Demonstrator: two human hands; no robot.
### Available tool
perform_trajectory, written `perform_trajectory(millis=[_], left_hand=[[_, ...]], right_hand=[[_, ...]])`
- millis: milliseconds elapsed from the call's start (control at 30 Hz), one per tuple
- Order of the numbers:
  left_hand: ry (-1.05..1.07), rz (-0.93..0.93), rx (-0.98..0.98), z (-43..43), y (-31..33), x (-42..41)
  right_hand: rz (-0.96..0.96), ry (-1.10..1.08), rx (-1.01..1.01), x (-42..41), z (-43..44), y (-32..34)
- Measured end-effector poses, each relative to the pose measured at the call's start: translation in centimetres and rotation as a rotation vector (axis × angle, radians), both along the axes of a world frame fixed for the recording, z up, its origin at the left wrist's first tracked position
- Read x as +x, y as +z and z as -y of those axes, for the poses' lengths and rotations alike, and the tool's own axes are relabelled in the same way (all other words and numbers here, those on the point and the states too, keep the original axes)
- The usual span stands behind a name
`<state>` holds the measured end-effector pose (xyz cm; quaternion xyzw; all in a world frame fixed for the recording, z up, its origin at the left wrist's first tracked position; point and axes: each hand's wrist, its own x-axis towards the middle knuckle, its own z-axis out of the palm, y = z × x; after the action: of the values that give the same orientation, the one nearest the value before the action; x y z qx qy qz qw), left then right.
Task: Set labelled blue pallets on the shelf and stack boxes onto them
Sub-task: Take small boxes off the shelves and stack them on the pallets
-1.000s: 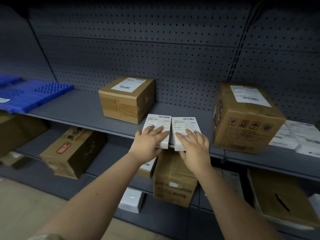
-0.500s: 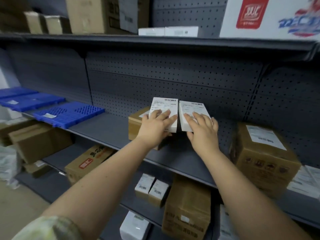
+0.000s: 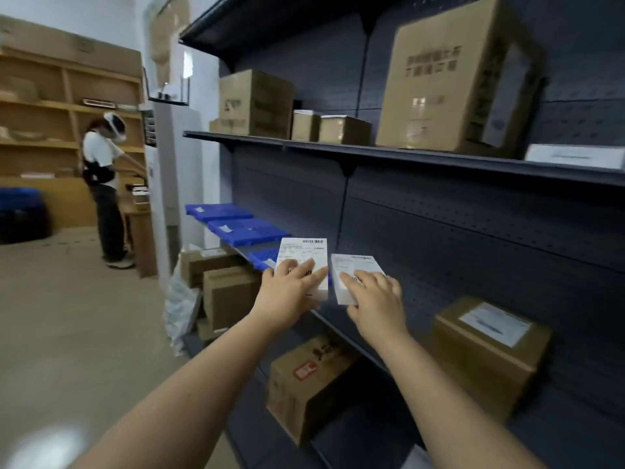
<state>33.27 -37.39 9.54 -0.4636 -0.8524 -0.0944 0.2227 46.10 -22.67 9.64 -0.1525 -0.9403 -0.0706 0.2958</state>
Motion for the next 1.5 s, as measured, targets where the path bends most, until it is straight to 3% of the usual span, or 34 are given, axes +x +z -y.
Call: perform_trajectory(millis=[333, 567, 700, 833, 1200, 1500], left_hand=[[0.357, 0.015, 0.003, 19.1, 0.0, -24.7], [0.469, 0.106, -0.003, 25.3, -2.1, -38.0], [0.53, 0.132, 0.021, 25.9, -4.4, -44.8], [0.579, 0.133, 0.039, 25.0, -5.0, -52.4], [0.598, 0.027, 0.002, 19.5, 0.4, -77.1], [0.483, 0.182, -0.004, 16.7, -4.1, -94.4]], right_hand=[[0.029, 0.251, -0.02, -30.0, 15.8, 1.2], [0.121, 0.355, -0.035, -44.9, 22.1, -1.6], [0.225, 0.415, -0.028, -52.7, 22.2, -3.3], [0.187, 0.423, -0.033, -61.3, 21.0, -3.8], [0.11, 0.431, -0.059, -87.8, 14.2, 0.4], [0.142, 0.395, -0.154, -102.3, 11.8, -4.3]])
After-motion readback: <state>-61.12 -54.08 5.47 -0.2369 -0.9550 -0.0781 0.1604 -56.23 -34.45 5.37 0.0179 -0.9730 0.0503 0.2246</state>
